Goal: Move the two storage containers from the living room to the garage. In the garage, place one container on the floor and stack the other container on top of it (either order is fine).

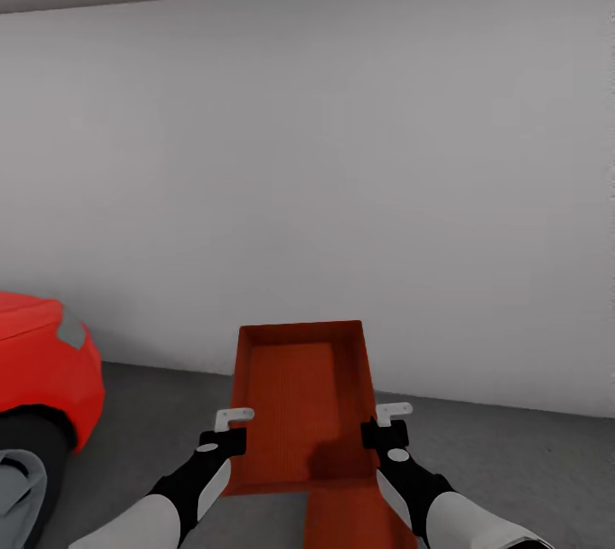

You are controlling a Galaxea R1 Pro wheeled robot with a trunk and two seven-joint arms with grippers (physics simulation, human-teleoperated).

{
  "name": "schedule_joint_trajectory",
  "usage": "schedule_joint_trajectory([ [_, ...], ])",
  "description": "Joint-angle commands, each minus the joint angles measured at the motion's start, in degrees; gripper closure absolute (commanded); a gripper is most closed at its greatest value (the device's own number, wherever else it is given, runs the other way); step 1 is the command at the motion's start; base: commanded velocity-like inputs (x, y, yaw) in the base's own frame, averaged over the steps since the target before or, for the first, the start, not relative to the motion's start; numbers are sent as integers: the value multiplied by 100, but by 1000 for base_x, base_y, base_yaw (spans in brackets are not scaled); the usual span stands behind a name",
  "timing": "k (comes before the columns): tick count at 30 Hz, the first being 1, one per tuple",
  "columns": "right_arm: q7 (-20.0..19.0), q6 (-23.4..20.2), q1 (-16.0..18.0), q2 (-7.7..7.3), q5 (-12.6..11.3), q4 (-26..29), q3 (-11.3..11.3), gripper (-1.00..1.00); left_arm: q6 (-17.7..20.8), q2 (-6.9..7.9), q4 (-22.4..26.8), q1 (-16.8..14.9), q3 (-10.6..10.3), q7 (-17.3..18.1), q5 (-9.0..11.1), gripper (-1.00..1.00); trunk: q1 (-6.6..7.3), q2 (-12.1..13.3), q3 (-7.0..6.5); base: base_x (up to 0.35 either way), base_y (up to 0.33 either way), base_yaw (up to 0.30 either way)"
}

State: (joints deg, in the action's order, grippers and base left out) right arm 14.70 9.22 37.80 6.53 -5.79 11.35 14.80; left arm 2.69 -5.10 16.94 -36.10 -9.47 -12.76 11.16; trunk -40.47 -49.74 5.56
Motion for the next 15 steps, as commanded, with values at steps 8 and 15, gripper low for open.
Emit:
schedule_joint_trajectory([
  [8,156,44,8,-2,-537,-19,-241,100,-313,239,47,-3,262,-244,-62,100,-4,-7,9,263,133,-244],
  [15,156,44,8,-2,-537,-19,-241,100,-313,239,61,-3,262,-244,-62,100,-4,-7,9,57,12,-244],
])
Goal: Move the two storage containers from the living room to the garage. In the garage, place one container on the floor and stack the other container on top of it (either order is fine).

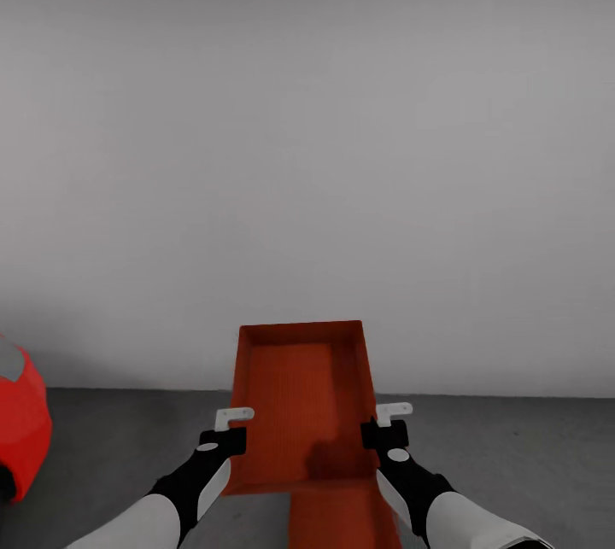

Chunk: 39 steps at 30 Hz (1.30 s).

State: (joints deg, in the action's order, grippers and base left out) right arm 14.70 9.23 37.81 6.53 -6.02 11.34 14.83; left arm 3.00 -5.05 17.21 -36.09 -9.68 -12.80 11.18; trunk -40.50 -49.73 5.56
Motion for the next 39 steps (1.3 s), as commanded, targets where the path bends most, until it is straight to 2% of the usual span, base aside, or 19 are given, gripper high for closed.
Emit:
schedule_joint_trajectory([
  [1,156,44,7,-3,-514,-18,-244,100,-344,235,35,-3,283,-240,-64,100,-1,-7,9,5,1,-244],
  [14,151,30,7,-3,-514,-18,-243,100,-344,232,49,-3,283,-240,-64,100,-1,-7,9,1,0,-243],
  [19,142,19,7,-3,-514,-18,-239,100,-344,229,53,-3,283,-240,-64,100,-1,-7,9,39,0,-92],
  [39,147,17,7,-3,-514,-18,-236,100,-344,232,28,-3,283,-240,-64,100,-1,-7,9,294,0,-2],
])
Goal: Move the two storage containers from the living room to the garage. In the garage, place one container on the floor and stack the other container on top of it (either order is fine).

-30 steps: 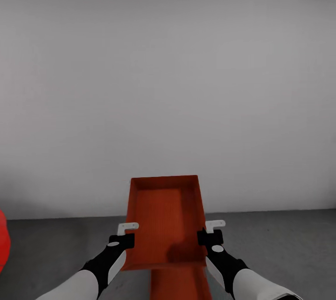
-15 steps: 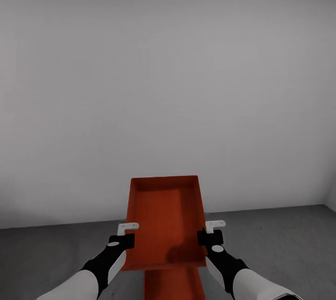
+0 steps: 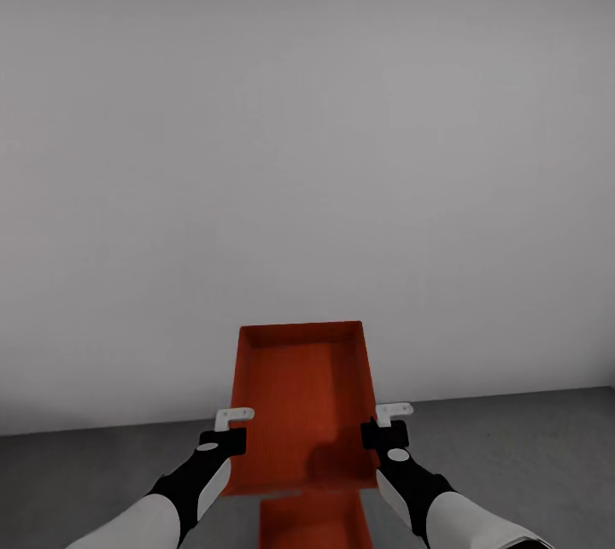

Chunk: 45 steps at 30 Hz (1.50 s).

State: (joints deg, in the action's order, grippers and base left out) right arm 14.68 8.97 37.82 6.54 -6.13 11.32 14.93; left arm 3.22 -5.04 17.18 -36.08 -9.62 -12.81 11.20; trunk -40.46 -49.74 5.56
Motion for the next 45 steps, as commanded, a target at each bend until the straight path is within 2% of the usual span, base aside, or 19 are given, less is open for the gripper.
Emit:
schedule_joint_trajectory([
  [1,151,44,6,-4,-501,-15,-247,100,-366,232,31,-4,276,-239,-65,100,-4,-7,9,319,0,0],
  [6,158,44,6,-4,-501,-15,-248,100,-366,232,45,-4,276,-239,-65,100,-4,-7,9,178,0,0],
  [26,158,44,6,-4,-503,-15,-246,100,-366,232,48,-4,276,-239,-65,100,-4,-7,17,2,-48,0],
  [45,132,40,6,-4,-503,-16,-250,100,-366,232,45,-4,276,-239,-65,100,-4,-7,178,0,0,0],
])
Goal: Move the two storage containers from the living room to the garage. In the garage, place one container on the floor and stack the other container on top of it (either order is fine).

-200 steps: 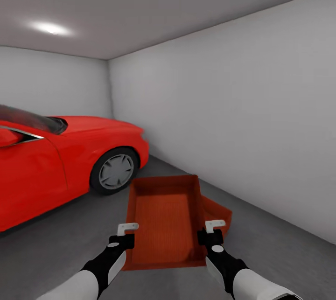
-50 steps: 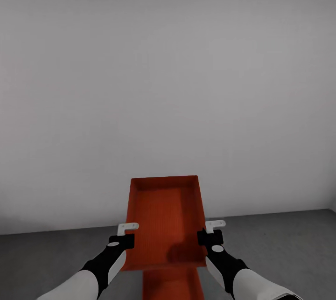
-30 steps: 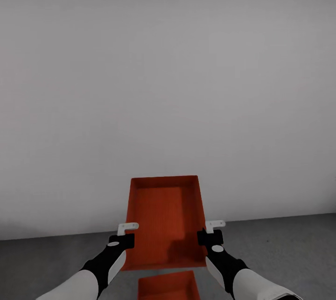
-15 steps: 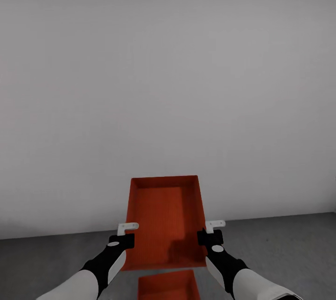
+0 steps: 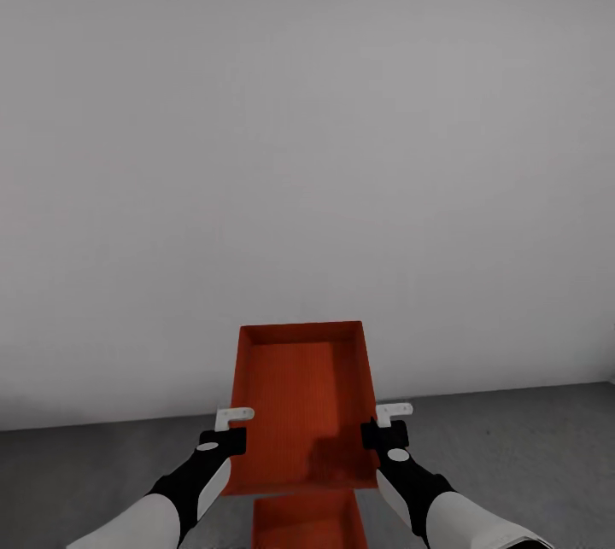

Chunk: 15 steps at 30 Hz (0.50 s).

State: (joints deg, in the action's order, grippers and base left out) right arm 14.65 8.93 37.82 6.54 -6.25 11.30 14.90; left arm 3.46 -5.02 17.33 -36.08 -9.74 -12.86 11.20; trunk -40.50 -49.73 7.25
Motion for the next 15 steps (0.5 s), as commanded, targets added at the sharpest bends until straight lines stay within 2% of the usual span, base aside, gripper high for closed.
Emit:
schedule_joint_trajectory([
  [1,133,45,6,-4,-491,-14,-244,100,-390,230,28,-4,288,-235,-66,100,-1,-7,18,0,0,0],
  [15,134,48,6,-4,-491,-13,-247,100,-390,230,25,-4,288,-235,-66,100,-1,-7,147,0,0,0],
])
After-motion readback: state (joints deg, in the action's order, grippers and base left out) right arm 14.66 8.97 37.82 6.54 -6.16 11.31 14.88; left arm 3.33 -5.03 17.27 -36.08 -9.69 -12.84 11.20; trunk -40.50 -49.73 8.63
